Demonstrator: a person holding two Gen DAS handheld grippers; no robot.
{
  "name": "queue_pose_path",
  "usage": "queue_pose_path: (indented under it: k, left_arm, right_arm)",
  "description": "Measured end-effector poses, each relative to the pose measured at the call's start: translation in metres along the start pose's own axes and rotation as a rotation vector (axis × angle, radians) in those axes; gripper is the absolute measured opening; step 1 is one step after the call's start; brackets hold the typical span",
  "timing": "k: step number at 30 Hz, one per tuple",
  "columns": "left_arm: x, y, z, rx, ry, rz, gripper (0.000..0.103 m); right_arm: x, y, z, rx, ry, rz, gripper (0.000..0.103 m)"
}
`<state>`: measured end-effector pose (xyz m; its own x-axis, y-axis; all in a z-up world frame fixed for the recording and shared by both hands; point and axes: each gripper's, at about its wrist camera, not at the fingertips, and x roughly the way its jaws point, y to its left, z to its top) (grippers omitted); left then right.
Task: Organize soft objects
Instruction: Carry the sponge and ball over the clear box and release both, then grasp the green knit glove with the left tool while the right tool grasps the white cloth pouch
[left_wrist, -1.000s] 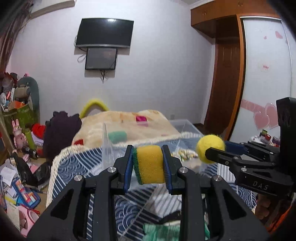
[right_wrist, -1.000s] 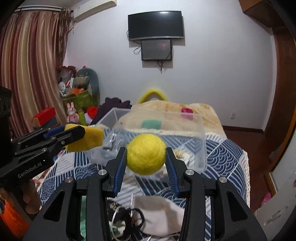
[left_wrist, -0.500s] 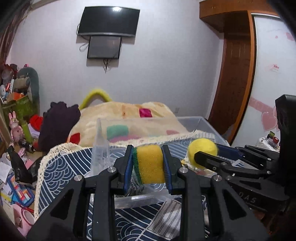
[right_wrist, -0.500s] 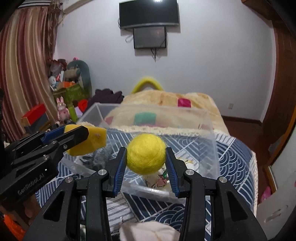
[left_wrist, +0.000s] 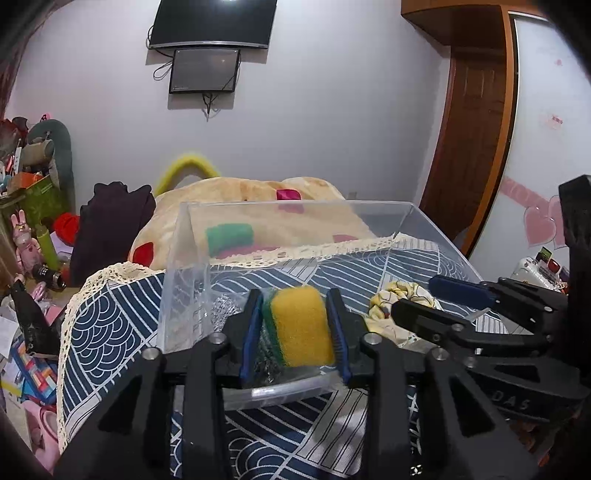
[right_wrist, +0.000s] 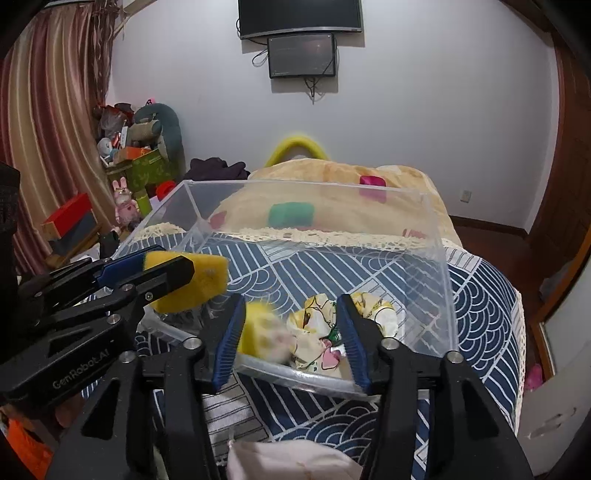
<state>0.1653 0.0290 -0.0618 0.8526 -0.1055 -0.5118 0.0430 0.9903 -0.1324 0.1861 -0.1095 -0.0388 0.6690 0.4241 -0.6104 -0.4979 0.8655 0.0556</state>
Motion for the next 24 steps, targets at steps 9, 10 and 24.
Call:
queue_pose_path:
  k: [9,10,24]
  left_arm:
    - [-0.037,0.004,0.007,-0.016,-0.057,0.013,0.081]
    - [-0.044,0.004,0.007,-0.020,-0.070,0.022,0.086]
    - [-0.071,0.000,-0.056,0.030,0.052,0.043,0.102]
  right_arm:
    - [-0.035,0.002,0.004,-0.003,-0.080,-0.014,0.065]
    - [-0.041,0.003,0.004,-0.005,-0.097,-0.018,0.067]
    - [-0.076,0.004,-0.035,-0.003,-0.107,-0.059,0.070]
